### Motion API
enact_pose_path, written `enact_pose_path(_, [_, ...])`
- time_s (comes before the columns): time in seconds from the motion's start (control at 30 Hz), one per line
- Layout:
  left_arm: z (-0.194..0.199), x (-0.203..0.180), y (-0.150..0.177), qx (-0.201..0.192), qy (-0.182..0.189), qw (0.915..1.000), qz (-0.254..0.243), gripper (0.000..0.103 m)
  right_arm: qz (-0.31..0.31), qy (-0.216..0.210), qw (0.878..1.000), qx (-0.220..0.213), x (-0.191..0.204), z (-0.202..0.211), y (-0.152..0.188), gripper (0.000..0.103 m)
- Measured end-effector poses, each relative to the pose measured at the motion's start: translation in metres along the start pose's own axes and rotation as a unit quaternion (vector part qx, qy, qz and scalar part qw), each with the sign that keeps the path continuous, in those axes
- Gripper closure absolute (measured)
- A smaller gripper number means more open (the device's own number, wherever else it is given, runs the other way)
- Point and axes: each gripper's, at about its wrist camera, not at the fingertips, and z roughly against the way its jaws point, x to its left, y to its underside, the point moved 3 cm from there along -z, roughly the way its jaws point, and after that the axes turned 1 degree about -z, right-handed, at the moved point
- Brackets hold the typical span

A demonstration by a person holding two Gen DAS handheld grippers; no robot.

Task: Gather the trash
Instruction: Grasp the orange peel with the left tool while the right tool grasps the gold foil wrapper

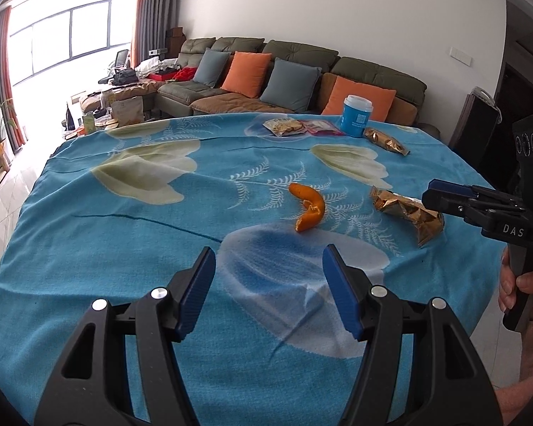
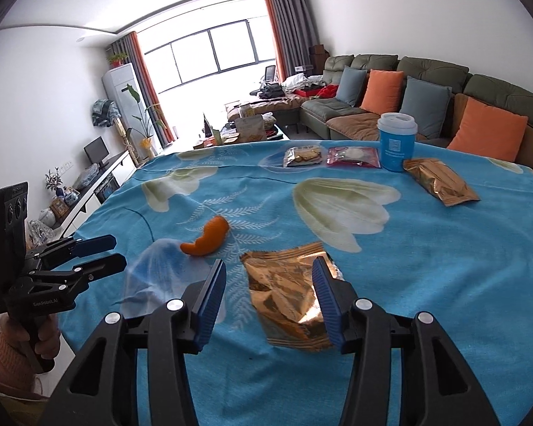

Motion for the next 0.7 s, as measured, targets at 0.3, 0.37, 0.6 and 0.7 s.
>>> enact_pose_path(0.3, [-0.038,-0.023,-0.018,0.032,0.027,0.9986,-0.033,0.043,-0.018,0.013,1.0,0.017,-0.022,-0.005,0.014,0.049])
enact_pose_path(0.37, [-0.047,-0.026,-0.022,0.041,0.029,0.9981,-0.036,0.044,-0.019,0.012,1.0,0.02,-0.023,-0.008,0.015,0.049])
enact_pose_path(0.6, [-0.078,-0.029,-0.026,0.083,0.033,0.9955,-0.034,0.055,-0.028,0.005,0.999,0.028,-0.028,-0.012,0.018,0.044])
enact_pose_path(0.7, [-0.086,-0.028,-0.026,0.096,0.046,0.9939,-0.029,0.065,-0.039,-0.01,0.999,0.03,-0.03,-0.012,0.018,0.044])
